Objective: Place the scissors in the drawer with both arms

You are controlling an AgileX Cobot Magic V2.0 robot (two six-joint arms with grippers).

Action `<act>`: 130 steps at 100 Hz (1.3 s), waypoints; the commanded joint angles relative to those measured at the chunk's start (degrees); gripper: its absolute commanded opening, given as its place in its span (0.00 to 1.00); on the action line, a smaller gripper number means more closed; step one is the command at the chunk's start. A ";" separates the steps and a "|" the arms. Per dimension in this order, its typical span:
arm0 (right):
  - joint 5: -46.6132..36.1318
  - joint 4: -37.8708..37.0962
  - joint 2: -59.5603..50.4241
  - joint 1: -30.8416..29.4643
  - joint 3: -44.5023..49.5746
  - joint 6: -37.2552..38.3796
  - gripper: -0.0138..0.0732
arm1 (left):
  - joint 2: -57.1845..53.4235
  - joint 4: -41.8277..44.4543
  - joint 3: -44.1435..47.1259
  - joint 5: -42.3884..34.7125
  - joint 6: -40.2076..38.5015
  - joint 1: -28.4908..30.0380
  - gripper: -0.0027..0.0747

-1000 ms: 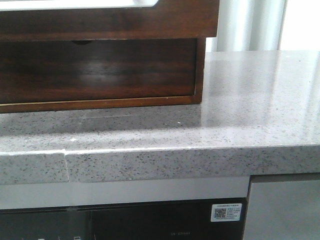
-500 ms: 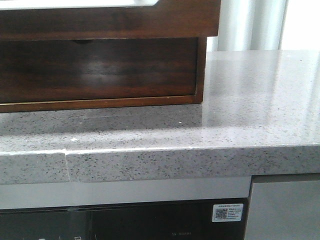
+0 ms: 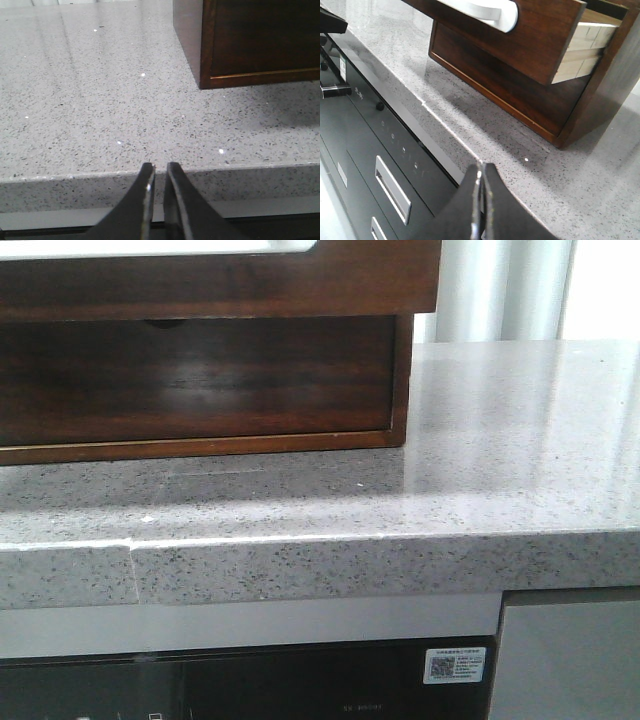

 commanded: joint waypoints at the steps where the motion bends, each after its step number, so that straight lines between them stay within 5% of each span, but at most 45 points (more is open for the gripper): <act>1: -4.25 0.53 0.37 0.02 -1.54 0.09 0.05 | -1.94 0.06 0.95 -3.44 -0.64 -0.50 0.04; 38: -7.23 0.00 0.37 -0.24 0.43 0.85 0.05 | -1.94 0.06 0.95 -3.44 -0.64 -0.50 0.04; 48: -7.73 -1.85 0.37 -2.17 0.89 8.36 0.05 | -1.94 0.06 0.95 -3.44 -0.64 -0.50 0.04; 76: -9.12 -22.16 0.22 -14.32 2.50 39.09 0.05 | -1.94 0.06 0.95 -3.44 -0.64 -0.50 0.04; 92: -11.31 -24.90 -2.24 -21.09 4.36 43.95 0.05 | -1.94 0.06 0.95 -3.44 -0.64 -0.50 0.04; 111: -16.28 -31.47 -7.21 -29.64 9.59 58.66 0.05 | -1.94 0.06 0.95 -3.44 -0.64 -0.50 0.04; 130: -12.82 -33.26 -9.80 -37.01 10.50 59.48 0.05 | -1.94 0.06 0.95 -3.52 -0.64 -0.50 0.04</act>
